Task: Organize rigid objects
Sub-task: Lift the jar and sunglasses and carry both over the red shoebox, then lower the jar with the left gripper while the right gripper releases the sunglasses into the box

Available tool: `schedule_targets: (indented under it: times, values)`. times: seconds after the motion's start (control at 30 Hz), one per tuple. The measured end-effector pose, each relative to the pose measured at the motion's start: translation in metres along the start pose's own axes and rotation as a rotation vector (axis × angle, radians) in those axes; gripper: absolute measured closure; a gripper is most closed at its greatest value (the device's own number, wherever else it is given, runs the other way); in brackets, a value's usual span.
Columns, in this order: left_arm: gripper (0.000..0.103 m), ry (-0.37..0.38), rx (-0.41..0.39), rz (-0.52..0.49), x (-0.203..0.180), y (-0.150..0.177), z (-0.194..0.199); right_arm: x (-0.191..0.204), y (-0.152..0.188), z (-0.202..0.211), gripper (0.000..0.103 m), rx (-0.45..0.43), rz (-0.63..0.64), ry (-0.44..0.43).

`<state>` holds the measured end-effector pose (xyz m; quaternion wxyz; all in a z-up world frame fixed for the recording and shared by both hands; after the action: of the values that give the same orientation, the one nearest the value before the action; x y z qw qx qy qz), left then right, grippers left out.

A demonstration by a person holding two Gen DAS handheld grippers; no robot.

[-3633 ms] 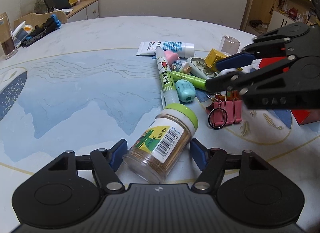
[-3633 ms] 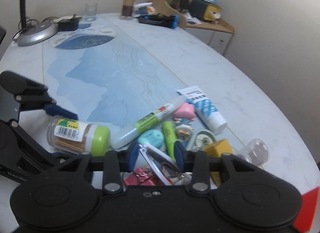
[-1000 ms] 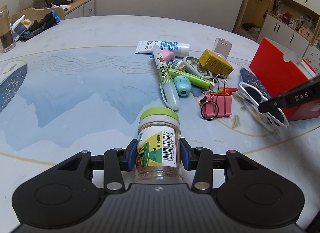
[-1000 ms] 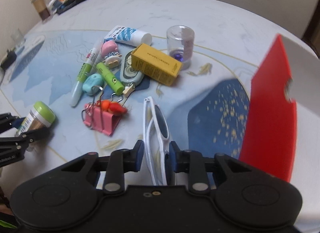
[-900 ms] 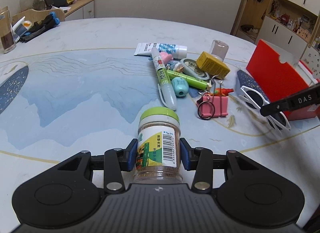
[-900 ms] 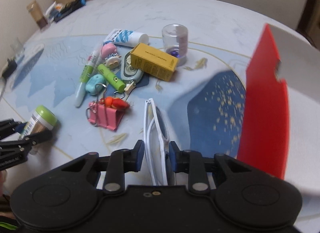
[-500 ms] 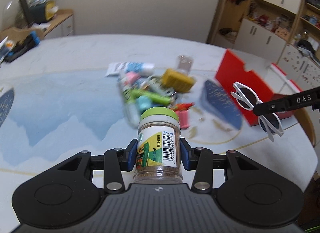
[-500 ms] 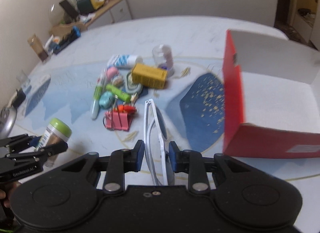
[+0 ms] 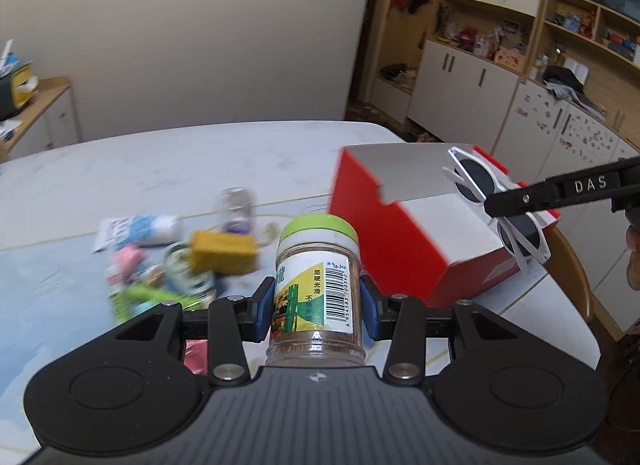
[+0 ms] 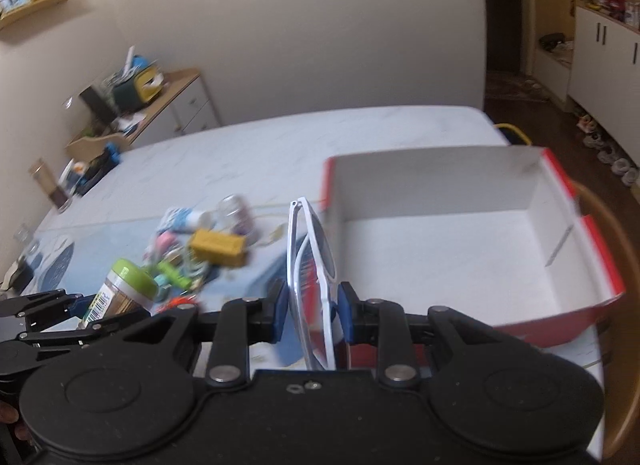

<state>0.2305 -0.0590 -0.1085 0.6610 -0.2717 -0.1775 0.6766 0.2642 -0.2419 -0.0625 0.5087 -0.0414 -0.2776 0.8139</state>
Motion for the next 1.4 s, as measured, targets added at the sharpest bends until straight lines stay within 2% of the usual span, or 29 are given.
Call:
schedule_targets:
  times: [0.3,0.63,0.97,1.2,1.4]
  values:
    - [0.061,0.050,0.032,-0.011,-0.071,-0.054,-0.049,-0.087,-0.024,-0.005,0.077,-0.014,-0.041,0.045]
    - [0.061,0.034,0.102,-0.036,-0.125,-0.101,-0.111,-0.151,-0.032,-0.036,0.077,0.035,-0.012,0.104]
    - [0.061,0.016,0.249,-0.021,-0.152,-0.124,-0.188,-0.174,-0.023,-0.070,0.077,0.126,0.047,0.126]
    - [0.061,-0.001,0.356,-0.007,-0.156,-0.120,-0.228,-0.182,-0.016,-0.090,0.077,0.201,0.097,0.148]
    - [0.061,-0.005,0.476,-0.005,-0.158,-0.108,-0.246,-0.180,-0.011,-0.099,0.077,0.249,0.122,0.158]
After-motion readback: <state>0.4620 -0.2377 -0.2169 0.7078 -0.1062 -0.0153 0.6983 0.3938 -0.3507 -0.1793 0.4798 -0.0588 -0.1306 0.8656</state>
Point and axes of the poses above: each gripper's, at about its wrist camera, not at the fingertips, and z roughly against the way its jaws point, x to its left, y to its underside, the point moved 10 cm from there along -z, roughly the way its jaws point, and after that the axes turned 13 degrees about x, right-handed, at the moved point
